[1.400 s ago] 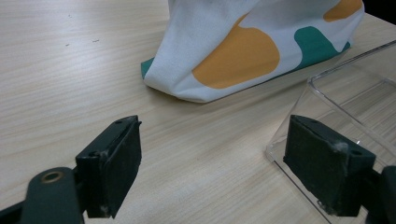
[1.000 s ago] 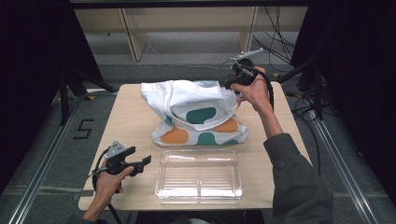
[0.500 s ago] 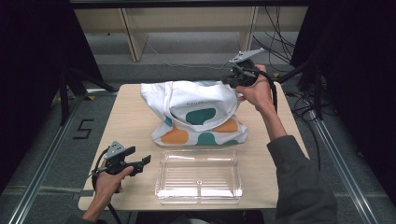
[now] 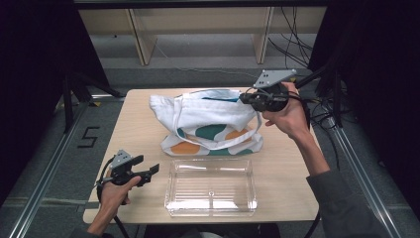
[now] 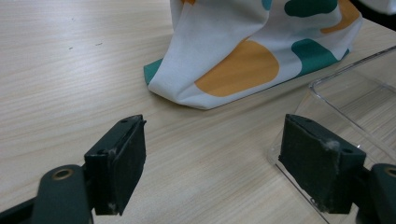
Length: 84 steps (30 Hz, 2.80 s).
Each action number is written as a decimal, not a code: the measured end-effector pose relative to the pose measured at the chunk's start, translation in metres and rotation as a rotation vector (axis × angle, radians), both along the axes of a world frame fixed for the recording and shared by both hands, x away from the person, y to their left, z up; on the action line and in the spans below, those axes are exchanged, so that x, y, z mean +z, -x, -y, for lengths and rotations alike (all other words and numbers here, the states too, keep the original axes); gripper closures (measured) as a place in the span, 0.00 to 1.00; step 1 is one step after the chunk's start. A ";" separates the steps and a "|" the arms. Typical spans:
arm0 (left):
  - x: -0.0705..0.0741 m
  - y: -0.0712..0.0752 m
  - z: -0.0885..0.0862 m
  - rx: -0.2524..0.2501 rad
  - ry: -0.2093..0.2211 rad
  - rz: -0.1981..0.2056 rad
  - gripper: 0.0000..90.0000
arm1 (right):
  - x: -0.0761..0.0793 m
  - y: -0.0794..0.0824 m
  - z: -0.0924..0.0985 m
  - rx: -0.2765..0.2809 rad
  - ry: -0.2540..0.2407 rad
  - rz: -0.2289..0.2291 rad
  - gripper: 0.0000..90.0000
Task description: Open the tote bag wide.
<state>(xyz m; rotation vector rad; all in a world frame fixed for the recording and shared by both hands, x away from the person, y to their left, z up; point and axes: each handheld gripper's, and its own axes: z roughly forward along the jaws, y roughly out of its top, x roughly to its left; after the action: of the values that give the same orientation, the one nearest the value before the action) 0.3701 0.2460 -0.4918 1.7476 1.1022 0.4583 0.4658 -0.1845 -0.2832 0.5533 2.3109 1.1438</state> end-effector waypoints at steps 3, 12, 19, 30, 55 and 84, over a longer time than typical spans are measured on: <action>0.000 0.000 0.000 -0.005 0.006 0.000 0.26 | -0.016 -0.004 0.004 -0.008 0.012 -0.021 0.97; 0.004 0.000 -0.002 -0.024 0.058 0.000 0.28 | -0.047 -0.018 0.004 -0.027 -0.005 -0.037 0.97; 0.011 -0.001 -0.003 -0.034 0.114 0.008 0.29 | -0.063 -0.024 0.001 -0.028 -0.004 -0.046 0.97; 0.016 -0.001 -0.001 -0.056 0.114 0.017 0.30 | -0.106 -0.024 -0.002 -0.013 -0.023 -0.135 0.96; 0.057 -0.041 0.039 -0.160 0.099 0.027 0.45 | -0.118 -0.018 -0.004 0.018 -0.066 -0.150 0.96; 0.013 -0.089 0.071 -0.323 -0.166 -0.041 0.95 | -0.160 -0.017 -0.007 0.015 -0.008 -0.281 0.96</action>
<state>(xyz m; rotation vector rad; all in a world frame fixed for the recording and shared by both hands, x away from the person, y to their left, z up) 0.4590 0.1747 -0.4783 2.0451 0.8058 0.3214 0.4830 -0.1779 -0.4434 0.7418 2.5513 1.1441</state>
